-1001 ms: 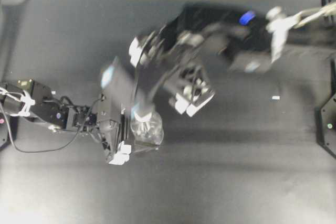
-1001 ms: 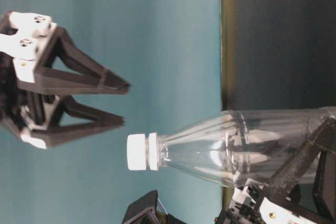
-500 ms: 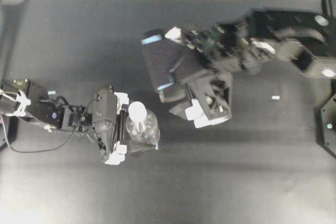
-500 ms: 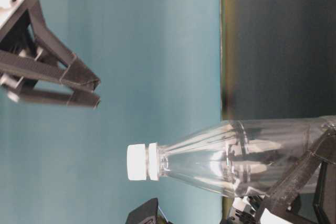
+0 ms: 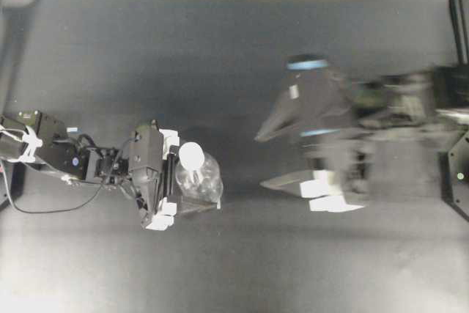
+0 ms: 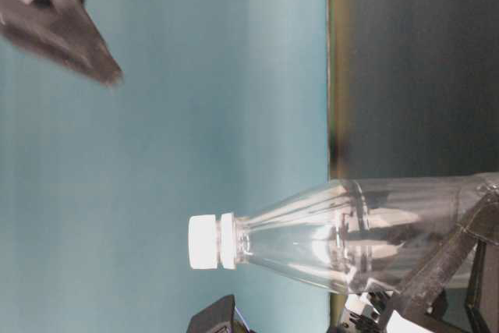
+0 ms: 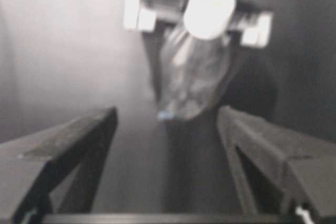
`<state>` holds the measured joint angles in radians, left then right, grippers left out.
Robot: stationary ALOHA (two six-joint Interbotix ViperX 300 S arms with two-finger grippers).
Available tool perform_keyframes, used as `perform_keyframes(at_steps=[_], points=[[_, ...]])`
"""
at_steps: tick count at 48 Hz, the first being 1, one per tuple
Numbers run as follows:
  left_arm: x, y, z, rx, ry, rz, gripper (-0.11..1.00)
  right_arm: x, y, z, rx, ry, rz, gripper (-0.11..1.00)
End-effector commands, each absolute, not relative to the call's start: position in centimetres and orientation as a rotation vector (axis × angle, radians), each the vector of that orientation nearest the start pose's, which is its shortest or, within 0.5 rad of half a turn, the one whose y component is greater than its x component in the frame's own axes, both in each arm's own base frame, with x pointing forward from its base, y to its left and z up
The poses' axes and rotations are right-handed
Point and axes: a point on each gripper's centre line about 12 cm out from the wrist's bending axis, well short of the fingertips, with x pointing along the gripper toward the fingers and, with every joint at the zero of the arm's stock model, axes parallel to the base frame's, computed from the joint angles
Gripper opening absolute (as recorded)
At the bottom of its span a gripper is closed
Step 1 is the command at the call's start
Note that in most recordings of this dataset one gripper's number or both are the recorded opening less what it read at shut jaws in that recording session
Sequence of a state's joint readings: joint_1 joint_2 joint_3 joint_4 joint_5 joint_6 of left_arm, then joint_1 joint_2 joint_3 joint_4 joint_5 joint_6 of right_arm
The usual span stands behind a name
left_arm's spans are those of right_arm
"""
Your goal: Open the bottle cap by holding the bottle with the left arm and twisting the cap with the right arm.
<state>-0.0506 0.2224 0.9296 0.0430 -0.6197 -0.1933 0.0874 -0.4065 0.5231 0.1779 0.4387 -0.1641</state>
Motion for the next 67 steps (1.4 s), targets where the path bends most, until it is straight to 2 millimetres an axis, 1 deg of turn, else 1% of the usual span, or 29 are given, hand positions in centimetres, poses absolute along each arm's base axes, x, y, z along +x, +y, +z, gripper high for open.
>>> perform_keyframes(at_steps=[1, 5, 10, 14, 18, 23, 33, 40, 42, 50, 57, 61, 67], points=[[33.5, -2.1, 5.9, -0.154, 0.602, -0.024, 0.85, 30.9, 3.8, 34.1, 0.003, 0.415, 0.153, 0.74], [33.4, -2.0, 5.9, -0.151, 0.603, -0.025, 0.9, 29.2, 3.9, 34.1, 0.006, 0.311, 0.149, 0.73], [33.4, -2.1, 5.9, -0.15, 0.602, -0.027, 0.9, 27.0, 3.6, 34.6, 0.018, 0.163, 0.136, 0.72], [33.4, -2.1, 5.9, -0.148, 0.604, -0.028, 0.9, 25.8, 3.5, 34.3, 0.02, 0.111, 0.131, 0.71], [33.4, -2.1, 5.9, -0.147, 0.604, -0.029, 0.9, 25.0, 3.4, 33.5, 0.021, 0.114, 0.132, 0.68], [33.3, -2.1, 5.9, -0.145, 0.606, -0.027, 0.9, 24.6, 3.4, 32.4, 0.02, 0.14, 0.133, 0.65], [33.1, -2.1, 5.7, -0.14, 0.67, -0.021, 0.9, 23.7, 3.3, 30.6, 0.018, 0.175, 0.134, 0.65], [33.0, -2.1, 5.7, -0.137, 0.683, -0.02, 0.9, 22.6, 3.2, 28.5, 0.048, 0.211, 0.131, 0.66], [33.1, -2.1, 5.8, -0.139, 0.681, -0.019, 0.9, 22.3, 3.1, 28.2, 0.062, 0.212, 0.129, 0.66], [33.3, -2.1, 5.9, -0.136, 0.676, -0.021, 0.9, 21.3, 2.9, 27.4, 0.064, 0.199, 0.126, 0.66], [33.7, -2.2, 6.2, -0.136, 0.661, -0.024, 0.9, 20.7, 2.8, 27.1, 0.037, 0.178, 0.127, 0.66], [34.2, -2.1, 6.4, -0.137, 0.65, -0.023, 0.9, 20.3, 2.8, 26.4, 0.025, 0.185, 0.129, 0.66], [34.4, -2.2, 6.7, -0.137, 0.641, -0.025, 0.9, 20.1, 2.7, 26.5, 0.026, 0.167, 0.127, 0.66]])
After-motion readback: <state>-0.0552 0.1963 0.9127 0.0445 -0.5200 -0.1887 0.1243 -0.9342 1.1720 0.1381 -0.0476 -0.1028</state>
